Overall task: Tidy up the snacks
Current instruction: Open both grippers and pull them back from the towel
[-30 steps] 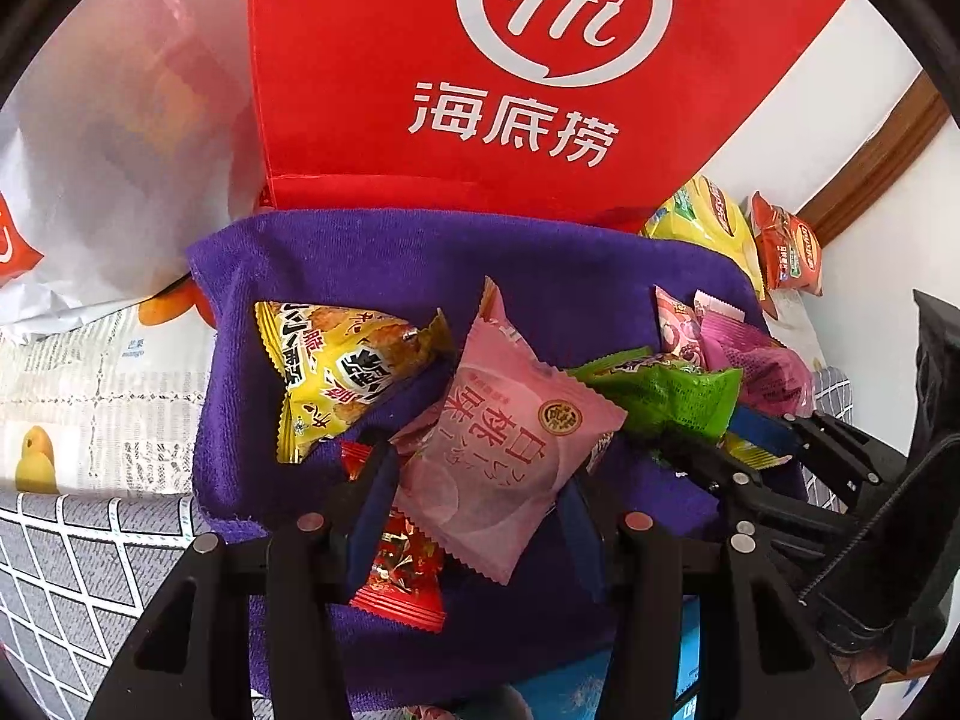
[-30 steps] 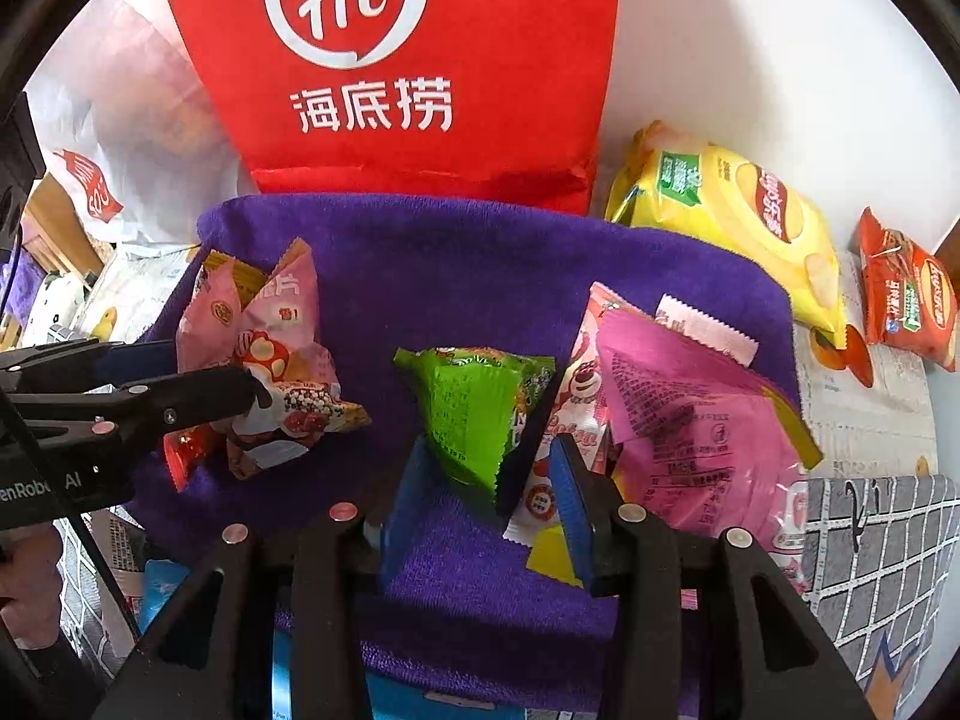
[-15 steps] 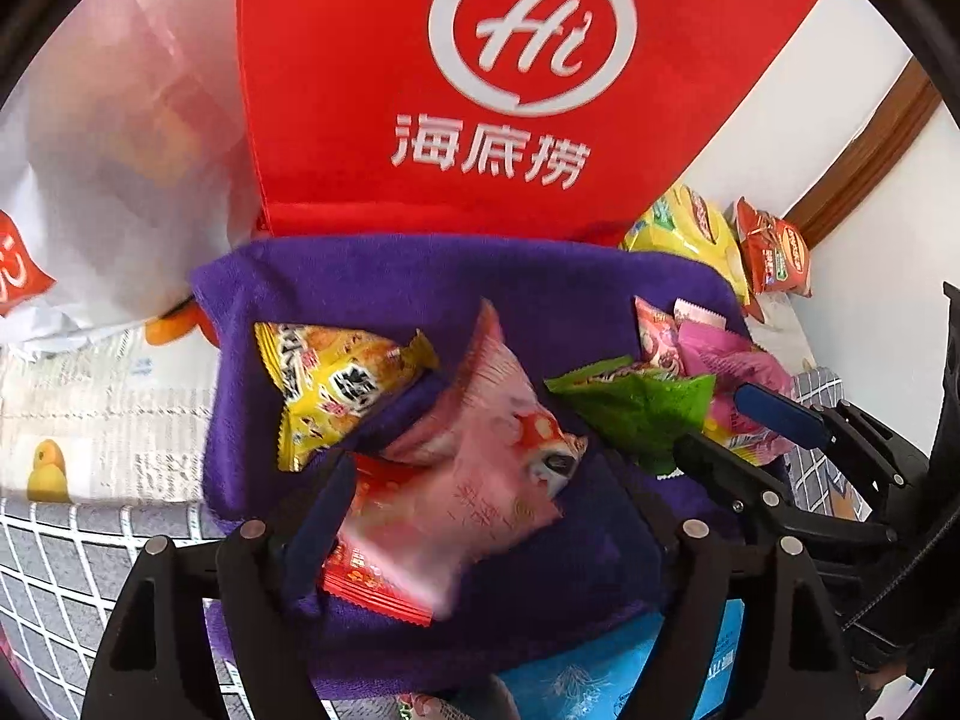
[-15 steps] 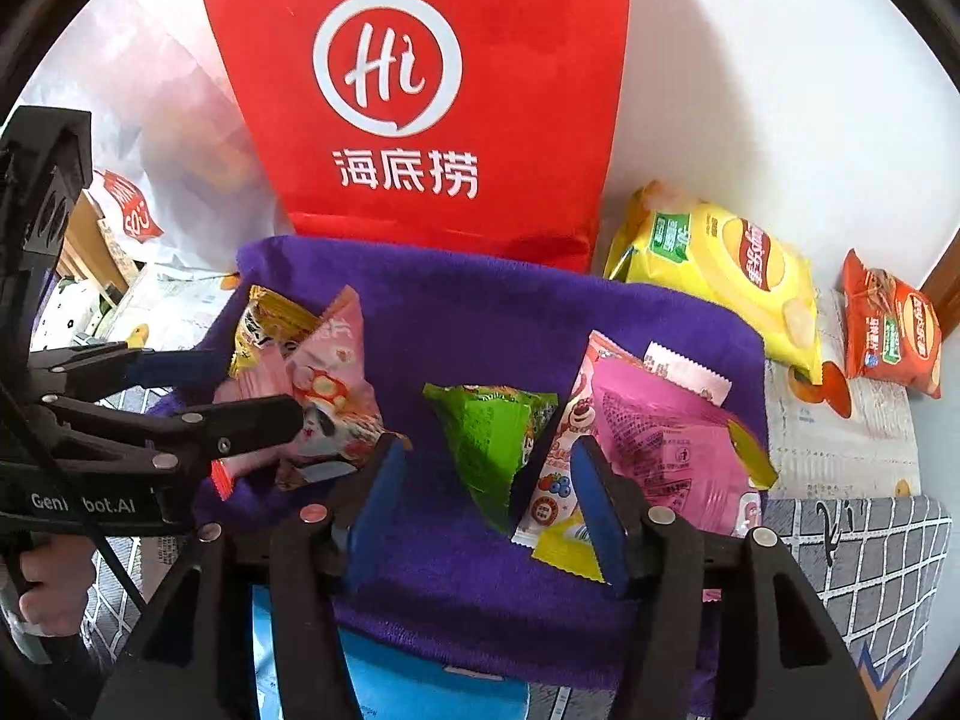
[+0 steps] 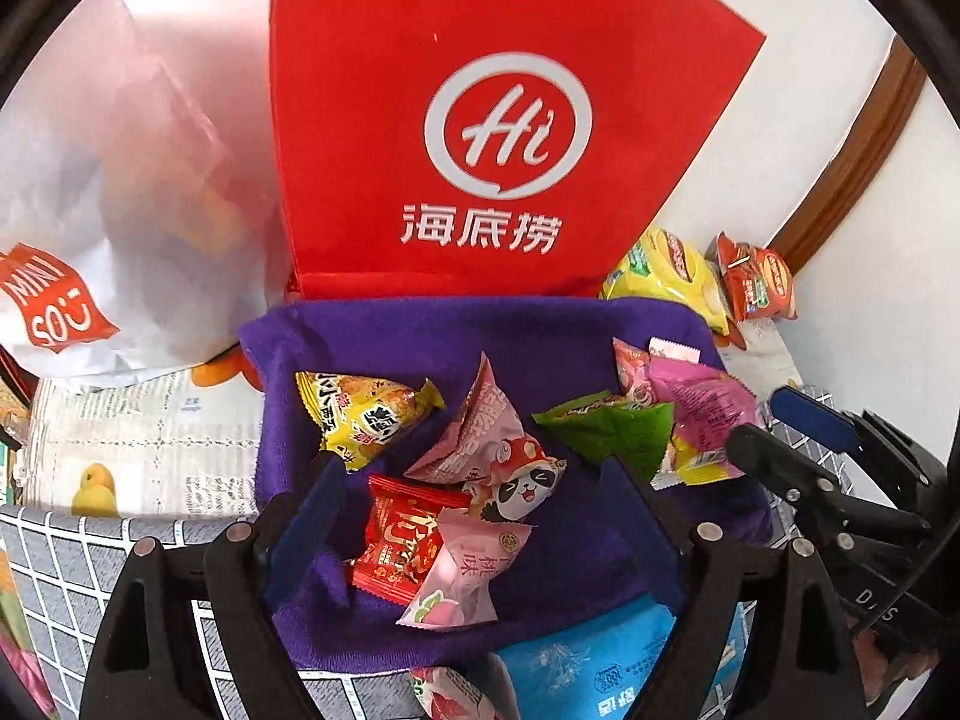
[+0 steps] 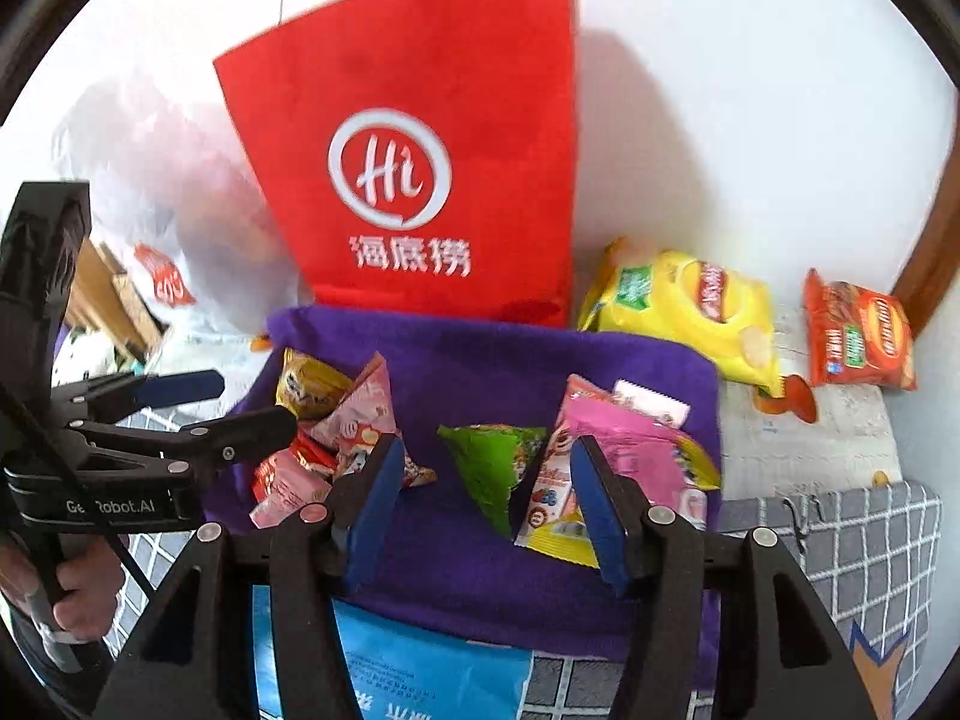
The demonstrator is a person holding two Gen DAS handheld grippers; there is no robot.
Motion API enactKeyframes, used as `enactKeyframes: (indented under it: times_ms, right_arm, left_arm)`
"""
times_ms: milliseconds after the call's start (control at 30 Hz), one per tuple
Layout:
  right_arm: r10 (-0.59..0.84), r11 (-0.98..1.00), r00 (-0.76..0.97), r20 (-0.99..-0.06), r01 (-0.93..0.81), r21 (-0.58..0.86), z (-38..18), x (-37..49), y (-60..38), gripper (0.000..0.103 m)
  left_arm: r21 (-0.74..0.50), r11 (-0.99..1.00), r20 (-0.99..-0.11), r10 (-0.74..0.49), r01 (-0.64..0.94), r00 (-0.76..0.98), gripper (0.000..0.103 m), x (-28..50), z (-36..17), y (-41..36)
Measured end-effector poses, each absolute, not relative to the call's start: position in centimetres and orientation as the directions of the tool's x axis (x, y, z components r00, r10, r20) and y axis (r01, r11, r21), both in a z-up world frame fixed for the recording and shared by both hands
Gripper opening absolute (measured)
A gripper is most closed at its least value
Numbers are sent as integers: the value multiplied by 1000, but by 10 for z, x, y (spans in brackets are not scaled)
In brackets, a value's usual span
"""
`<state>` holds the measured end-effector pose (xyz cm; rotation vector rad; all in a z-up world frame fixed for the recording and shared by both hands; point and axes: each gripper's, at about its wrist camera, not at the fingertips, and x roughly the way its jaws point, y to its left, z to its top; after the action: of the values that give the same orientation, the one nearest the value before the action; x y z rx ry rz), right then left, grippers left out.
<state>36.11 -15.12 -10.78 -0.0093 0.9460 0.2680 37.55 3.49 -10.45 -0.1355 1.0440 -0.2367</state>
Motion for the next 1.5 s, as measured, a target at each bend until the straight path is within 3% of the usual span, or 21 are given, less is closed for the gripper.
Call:
enactKeyframes:
  times_ms: [500, 800, 967, 1233, 1500]
  right_arm:
    - [72, 997, 630, -773, -73, 34, -47, 272, -183, 82]
    - [9, 1000, 675, -738, -12, 1, -23, 207, -188, 86]
    - [33, 998, 692, -721, -60, -11, -24, 175, -181, 86]
    - [4, 996, 704, -710, -65, -58, -36, 133, -169, 86]
    - [81, 997, 696, -713, -65, 50, -50, 106, -169, 86]
  left_arm:
    - [-193, 964, -734, -267, 185, 625, 86, 323, -25, 24]
    - [-146, 970, -744, -236, 193, 624, 86, 265, -5, 16]
    - [-221, 948, -720, -317, 229, 618, 86, 228, -5, 23]
    - [-160, 964, -707, -263, 214, 657, 86, 175, -8, 27]
    - [-140, 974, -715, -224, 178, 662, 86, 140, -15, 44]
